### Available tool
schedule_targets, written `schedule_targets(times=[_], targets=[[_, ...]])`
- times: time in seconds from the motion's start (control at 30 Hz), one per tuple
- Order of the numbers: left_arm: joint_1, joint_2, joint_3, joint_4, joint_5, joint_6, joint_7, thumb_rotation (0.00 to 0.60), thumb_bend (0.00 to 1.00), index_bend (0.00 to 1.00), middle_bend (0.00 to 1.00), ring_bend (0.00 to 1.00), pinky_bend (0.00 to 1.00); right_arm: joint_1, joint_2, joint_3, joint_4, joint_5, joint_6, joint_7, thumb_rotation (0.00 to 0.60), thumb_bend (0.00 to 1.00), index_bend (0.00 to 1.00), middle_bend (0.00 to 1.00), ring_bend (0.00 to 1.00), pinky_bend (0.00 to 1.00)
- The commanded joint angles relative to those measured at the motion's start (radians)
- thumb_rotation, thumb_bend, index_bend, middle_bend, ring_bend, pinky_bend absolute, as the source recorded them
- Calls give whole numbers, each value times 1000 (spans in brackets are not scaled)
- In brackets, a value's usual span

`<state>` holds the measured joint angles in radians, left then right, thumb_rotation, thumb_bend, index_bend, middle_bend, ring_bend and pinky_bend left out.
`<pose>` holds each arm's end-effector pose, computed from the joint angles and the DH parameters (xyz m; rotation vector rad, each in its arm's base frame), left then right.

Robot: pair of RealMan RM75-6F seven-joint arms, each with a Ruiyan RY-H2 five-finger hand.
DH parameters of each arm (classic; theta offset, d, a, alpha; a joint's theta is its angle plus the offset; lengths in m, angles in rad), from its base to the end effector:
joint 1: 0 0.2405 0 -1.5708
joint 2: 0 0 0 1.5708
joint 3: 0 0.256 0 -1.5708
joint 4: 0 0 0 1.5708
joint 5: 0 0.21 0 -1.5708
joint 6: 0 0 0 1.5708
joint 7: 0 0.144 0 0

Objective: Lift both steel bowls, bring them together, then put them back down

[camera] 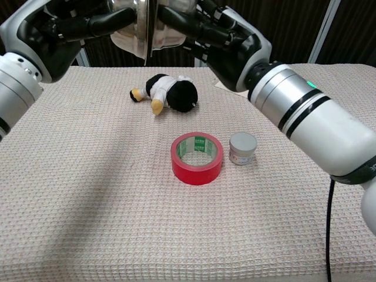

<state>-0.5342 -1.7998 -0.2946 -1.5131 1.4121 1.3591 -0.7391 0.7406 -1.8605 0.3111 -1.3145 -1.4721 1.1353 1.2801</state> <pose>-0.1051 0.2972 -0.0088 -0.9493 -1.8117 -2.1275 -0.0580 -0.3279 -0.0536 -0.8558 2.0383 -1.8843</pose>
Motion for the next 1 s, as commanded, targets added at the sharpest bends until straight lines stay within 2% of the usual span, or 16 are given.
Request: schedule_targets(times=[0.03, 0.37, 0.5, 0.63, 0.8, 0.9, 1.0], targets=[[1, 6, -4, 2, -10, -11, -13, 600, 283, 458, 440, 408, 580, -4, 20, -1, -16, 3, -4, 15, 600, 141, 437, 344, 245, 313], [-26, -1, -8, -18, 12, -35, -5, 600, 284, 459, 440, 408, 580, 64, -20, -4, 10, -5, -71, 22, 600, 142, 436, 342, 245, 313], [-12, 13, -8, -17, 10, -20, -5, 600, 283, 459, 440, 408, 580, 39, 1, -6, -3, -8, -27, 25, 600, 147, 435, 341, 245, 313], [13, 45, -8, -6, -6, -9, -13, 600, 284, 459, 440, 408, 580, -15, 62, -20, -40, -9, 31, -16, 600, 152, 434, 340, 245, 314], [44, 92, 7, 33, -29, -17, -4, 600, 284, 459, 440, 408, 580, -110, 173, -75, -73, 9, 86, -205, 600, 156, 431, 340, 245, 313], [57, 135, 36, 78, -19, -32, 36, 600, 284, 459, 441, 411, 580, -166, 240, -120, -84, 34, 98, -374, 600, 157, 428, 339, 245, 314], [59, 211, 90, 142, 17, -74, 126, 600, 283, 459, 444, 413, 580, -217, 306, -164, -110, 59, 111, -573, 600, 158, 424, 338, 245, 314]])
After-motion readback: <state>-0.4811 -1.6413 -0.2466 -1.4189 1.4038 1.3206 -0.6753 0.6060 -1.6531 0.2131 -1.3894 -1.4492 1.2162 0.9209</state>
